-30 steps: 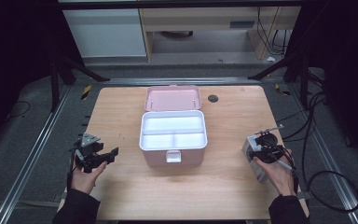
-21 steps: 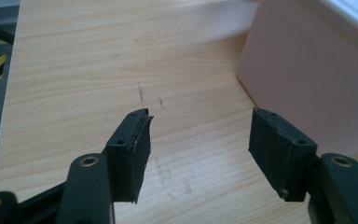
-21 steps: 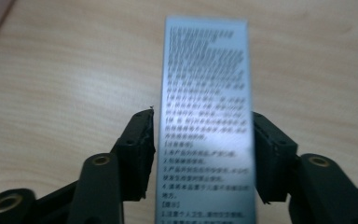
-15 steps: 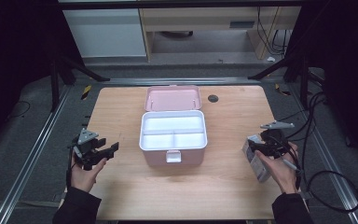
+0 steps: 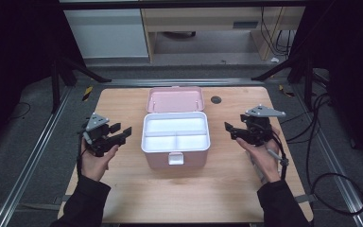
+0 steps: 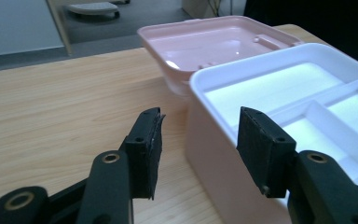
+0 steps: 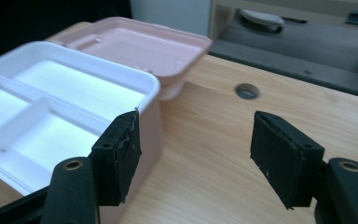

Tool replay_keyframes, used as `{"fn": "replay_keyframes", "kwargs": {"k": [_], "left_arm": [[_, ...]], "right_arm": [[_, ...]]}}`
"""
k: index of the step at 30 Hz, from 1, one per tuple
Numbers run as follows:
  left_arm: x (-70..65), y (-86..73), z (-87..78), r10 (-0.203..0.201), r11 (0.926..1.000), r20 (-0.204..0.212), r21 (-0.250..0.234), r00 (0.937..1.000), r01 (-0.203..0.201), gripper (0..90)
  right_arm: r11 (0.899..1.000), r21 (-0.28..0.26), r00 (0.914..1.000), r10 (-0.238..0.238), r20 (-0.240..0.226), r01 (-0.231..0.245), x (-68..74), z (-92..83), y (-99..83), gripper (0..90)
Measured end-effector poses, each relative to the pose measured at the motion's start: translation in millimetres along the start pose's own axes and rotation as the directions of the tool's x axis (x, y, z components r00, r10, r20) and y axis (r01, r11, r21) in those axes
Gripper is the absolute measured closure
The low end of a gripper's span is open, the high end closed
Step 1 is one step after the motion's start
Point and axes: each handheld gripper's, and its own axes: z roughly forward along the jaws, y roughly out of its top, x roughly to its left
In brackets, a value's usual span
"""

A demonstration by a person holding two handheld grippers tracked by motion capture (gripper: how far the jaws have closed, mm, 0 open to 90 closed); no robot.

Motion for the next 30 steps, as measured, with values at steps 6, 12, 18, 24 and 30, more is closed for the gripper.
{"fn": "replay_keyframes", "kwargs": {"k": [6,12,18,24,30], "left_arm": [[-21.2,-7.8,21.7,0.053,0.9967,0.031,0.059,0.9981,-0.055,49.5],[-29.9,-14.6,35.7,0.087,0.9899,0.042,0.109,0.9954,-0.091,53.4],[-28.6,-16.1,43.4,0.074,0.9864,0.049,0.143,0.9960,-0.080,60.7],[-22.1,-11.7,45.3,0.061,0.9908,0.059,0.118,0.9964,-0.068,67.3],[-21.0,-9.4,49.7,0.070,0.9914,0.047,0.108,0.9965,-0.074,68.1]], "right_arm": [[1.000,0.006,0.9956,-0.009,-0.093,0.010,20.4,24.7,-1.7,33.3],[0.995,0.081,0.9898,-0.049,-0.134,0.060,40.1,49.3,-12.7,35.2],[0.988,0.126,0.9847,-0.065,-0.162,0.086,46.0,58.7,-17.9,40.2],[0.981,0.164,0.9848,-0.079,-0.155,0.104,50.8,66.3,-26.6,47.3],[0.979,0.176,0.9875,-0.075,-0.139,0.099,52.0,65.7,-27.5,52.4]]}}
